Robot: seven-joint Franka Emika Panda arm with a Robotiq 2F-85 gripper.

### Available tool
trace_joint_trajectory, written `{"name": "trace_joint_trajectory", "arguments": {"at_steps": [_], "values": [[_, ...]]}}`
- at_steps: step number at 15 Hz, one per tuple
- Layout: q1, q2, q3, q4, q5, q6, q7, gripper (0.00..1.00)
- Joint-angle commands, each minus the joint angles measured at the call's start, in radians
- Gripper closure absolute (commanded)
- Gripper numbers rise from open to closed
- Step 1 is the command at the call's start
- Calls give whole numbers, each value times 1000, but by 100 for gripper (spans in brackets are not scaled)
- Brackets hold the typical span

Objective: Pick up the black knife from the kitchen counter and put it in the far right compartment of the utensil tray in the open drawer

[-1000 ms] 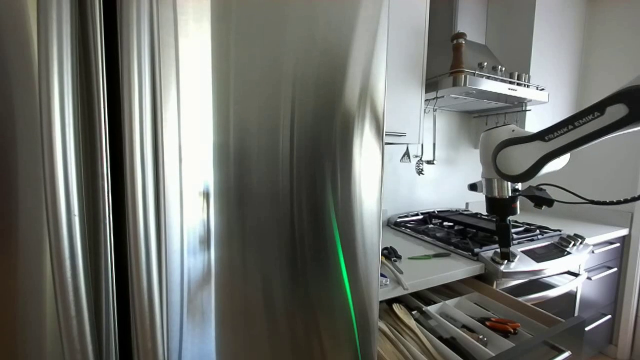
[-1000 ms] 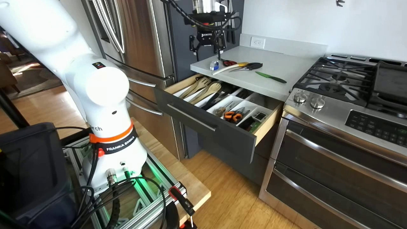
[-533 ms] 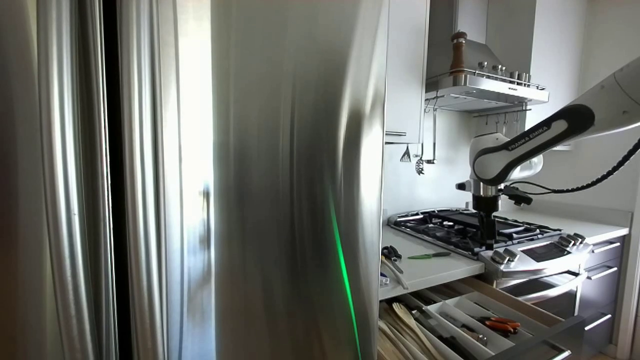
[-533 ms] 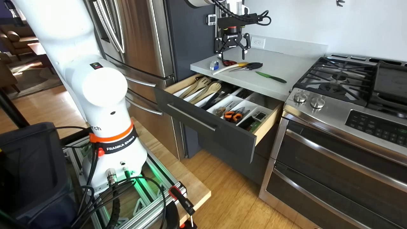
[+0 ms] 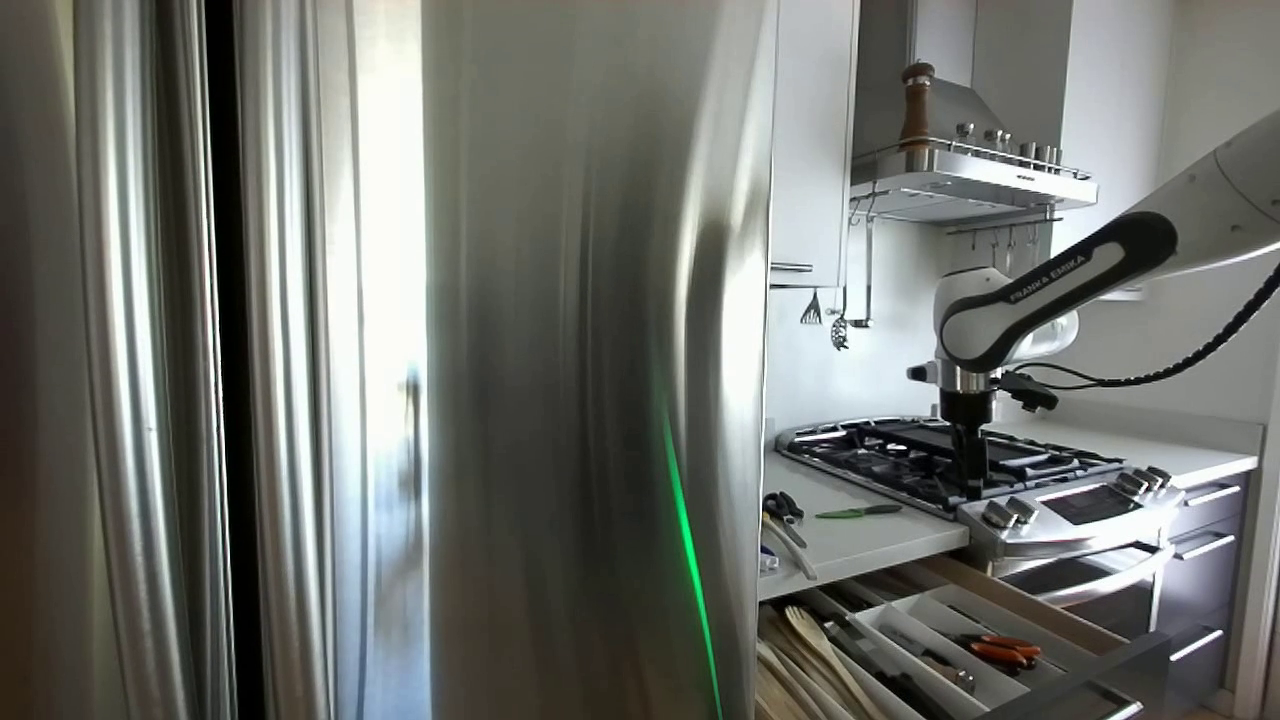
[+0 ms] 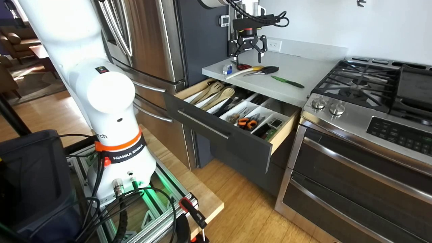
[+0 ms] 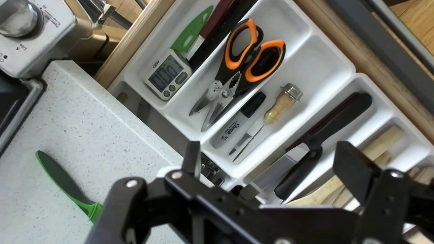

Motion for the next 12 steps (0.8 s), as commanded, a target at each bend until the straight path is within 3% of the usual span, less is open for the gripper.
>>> {"name": "trace_joint_trajectory", "arguments": {"at_steps": [1,5,12], "values": [[-31,57,25,61,8,-19,35,0],[-74,185,10,215,-8,9,-19,0],[-179,440,59,496,89,106,-332,0]]}}
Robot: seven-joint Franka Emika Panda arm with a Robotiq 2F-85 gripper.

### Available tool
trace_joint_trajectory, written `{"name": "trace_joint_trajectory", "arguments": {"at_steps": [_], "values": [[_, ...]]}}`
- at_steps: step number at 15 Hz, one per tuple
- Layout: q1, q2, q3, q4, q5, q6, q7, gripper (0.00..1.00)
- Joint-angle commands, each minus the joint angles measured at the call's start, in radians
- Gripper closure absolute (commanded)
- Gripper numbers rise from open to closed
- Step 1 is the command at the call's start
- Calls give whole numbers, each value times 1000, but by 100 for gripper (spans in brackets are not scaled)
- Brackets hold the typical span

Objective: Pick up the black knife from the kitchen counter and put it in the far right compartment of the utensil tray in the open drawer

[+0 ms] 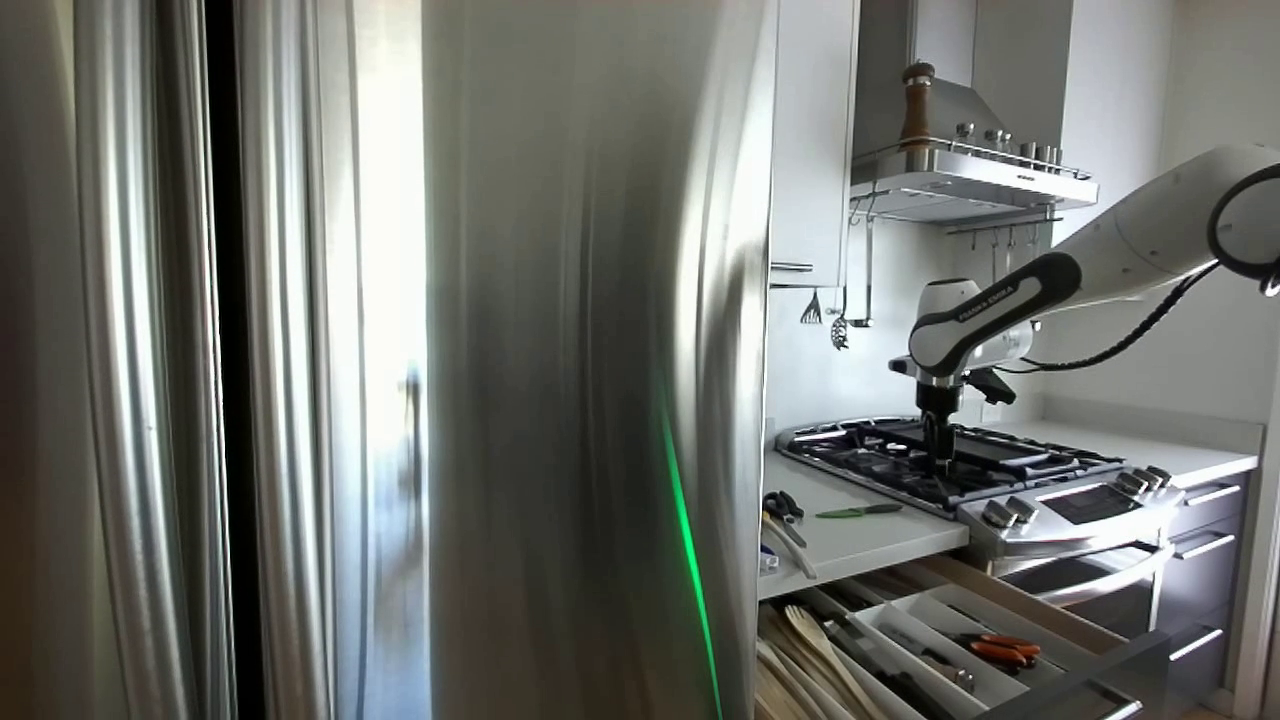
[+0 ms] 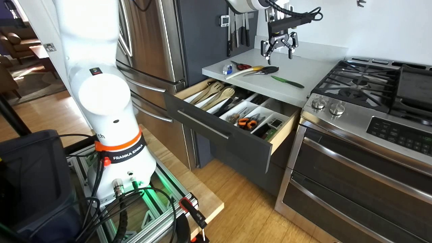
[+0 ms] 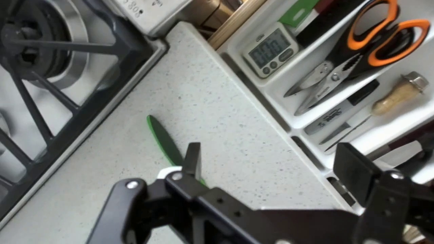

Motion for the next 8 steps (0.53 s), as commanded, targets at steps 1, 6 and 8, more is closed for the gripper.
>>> {"name": "trace_joint_trajectory", "arguments": {"at_steps": [1,6,8], "values": [[-73,163,59,176,107,-7,-186,0],[-90,207,79,206,140,-15,-215,0],[-89,209,79,207,137,-13,-211,0]]}}
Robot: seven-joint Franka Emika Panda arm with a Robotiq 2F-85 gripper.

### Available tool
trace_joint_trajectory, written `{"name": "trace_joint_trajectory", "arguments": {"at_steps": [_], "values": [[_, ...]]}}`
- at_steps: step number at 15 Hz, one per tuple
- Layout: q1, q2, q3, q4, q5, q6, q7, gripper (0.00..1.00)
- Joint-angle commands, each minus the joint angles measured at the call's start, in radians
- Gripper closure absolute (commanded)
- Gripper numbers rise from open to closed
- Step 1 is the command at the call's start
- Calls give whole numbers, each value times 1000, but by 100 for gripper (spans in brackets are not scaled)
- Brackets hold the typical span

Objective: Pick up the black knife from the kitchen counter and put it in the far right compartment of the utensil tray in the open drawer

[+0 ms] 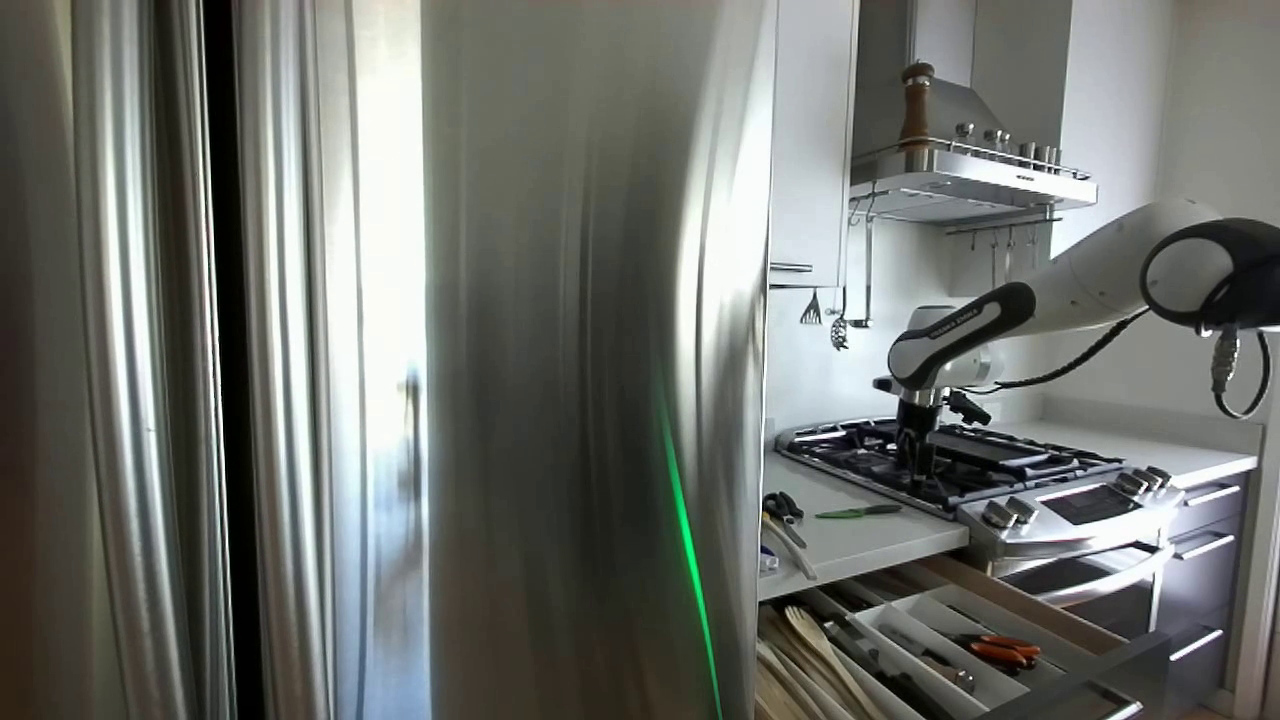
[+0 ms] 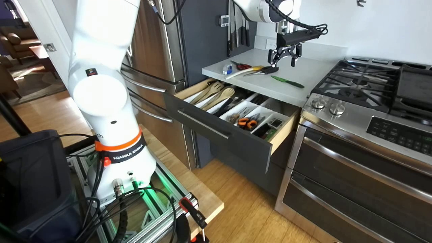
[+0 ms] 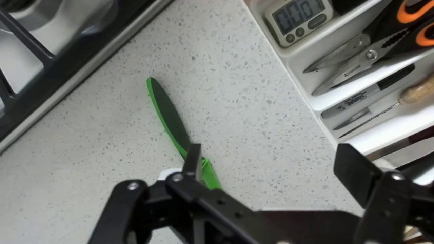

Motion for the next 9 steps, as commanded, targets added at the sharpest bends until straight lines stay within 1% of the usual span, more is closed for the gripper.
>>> {"name": "trace_joint_trajectory", "arguments": {"at_steps": [1,4,7,8,9], "values": [[-9,-5,12,2,-7,-2,4,0],[-8,-13,12,1,-6,-2,4,0],[-24,65,32,74,22,3,-38,0],[-24,85,31,93,14,11,-41,0],[-35,109,45,117,29,-2,-68,0]]}}
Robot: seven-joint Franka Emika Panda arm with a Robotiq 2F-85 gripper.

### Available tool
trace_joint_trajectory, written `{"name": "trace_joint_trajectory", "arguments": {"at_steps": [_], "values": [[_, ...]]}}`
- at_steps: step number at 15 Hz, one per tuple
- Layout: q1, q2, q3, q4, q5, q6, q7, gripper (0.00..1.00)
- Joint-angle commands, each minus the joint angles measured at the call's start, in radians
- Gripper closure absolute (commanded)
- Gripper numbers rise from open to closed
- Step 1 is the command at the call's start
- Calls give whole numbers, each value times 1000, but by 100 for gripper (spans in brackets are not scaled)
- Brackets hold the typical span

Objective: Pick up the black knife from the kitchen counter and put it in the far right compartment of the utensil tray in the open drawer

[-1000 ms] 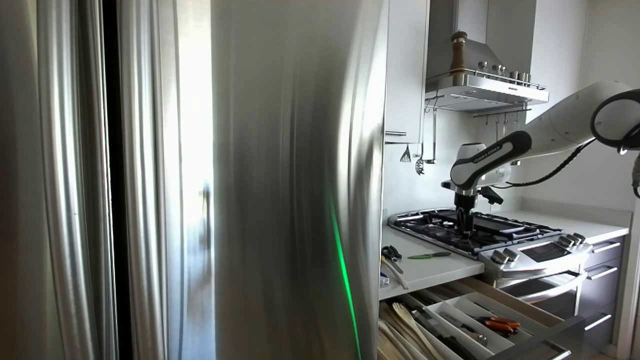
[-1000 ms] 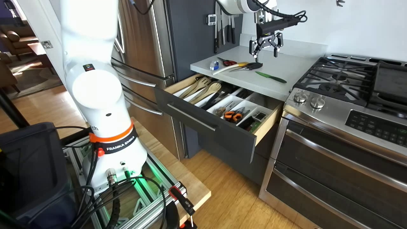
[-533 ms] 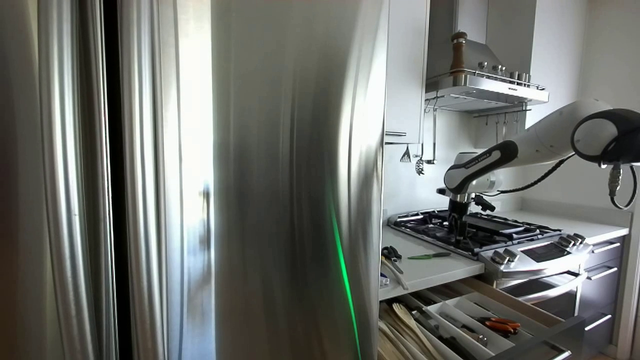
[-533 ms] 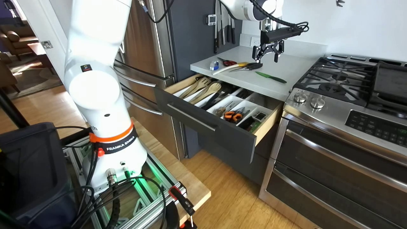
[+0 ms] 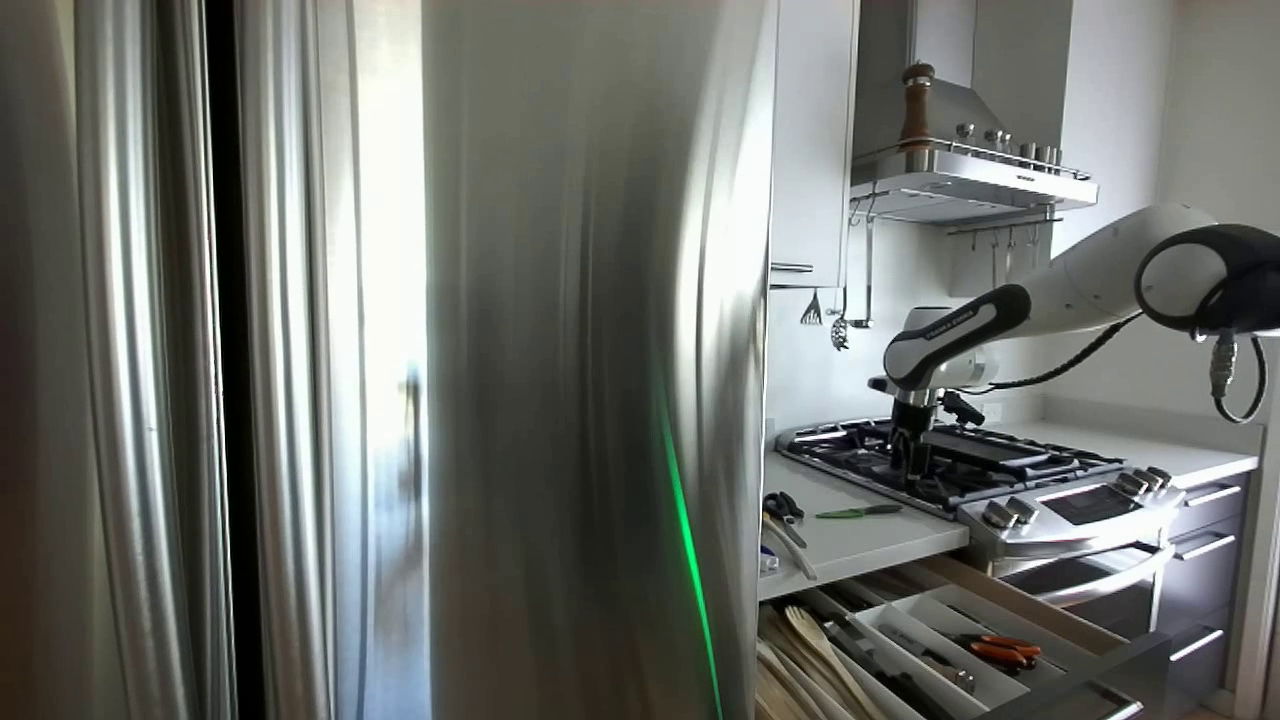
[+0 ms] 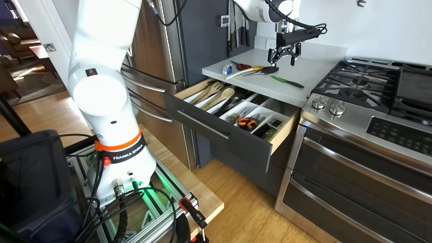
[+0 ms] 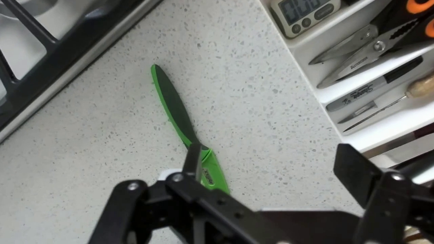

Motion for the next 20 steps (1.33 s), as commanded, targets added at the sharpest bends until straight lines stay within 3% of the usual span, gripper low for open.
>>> {"name": "trace_joint_trajectory", "arguments": {"at_steps": [1,4,16,20], "values": [[-36,109,37,105,21,14,-83,0],[-67,188,75,181,53,4,-172,0],[-114,416,128,474,73,-50,-320,0],[-111,472,125,565,65,-114,-337,16]]}}
